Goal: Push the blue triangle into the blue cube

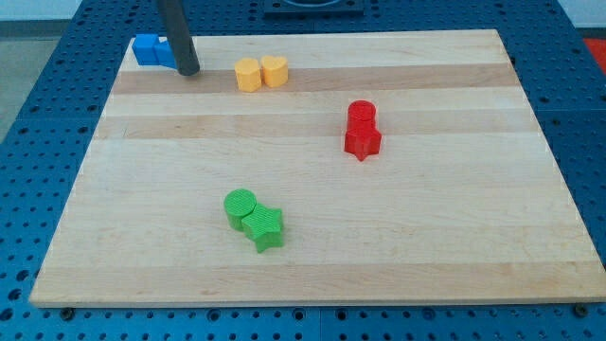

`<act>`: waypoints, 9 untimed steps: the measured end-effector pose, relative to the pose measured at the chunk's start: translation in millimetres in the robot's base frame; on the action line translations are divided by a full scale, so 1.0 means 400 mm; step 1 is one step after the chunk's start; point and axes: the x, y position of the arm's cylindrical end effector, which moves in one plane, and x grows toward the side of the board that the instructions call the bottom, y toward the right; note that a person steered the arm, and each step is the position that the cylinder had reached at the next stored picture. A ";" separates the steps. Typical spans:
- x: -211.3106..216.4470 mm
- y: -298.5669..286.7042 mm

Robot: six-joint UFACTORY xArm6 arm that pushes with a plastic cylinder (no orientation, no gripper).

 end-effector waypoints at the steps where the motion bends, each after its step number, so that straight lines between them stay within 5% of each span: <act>1: 0.011 -0.004; 9: -0.073 -0.004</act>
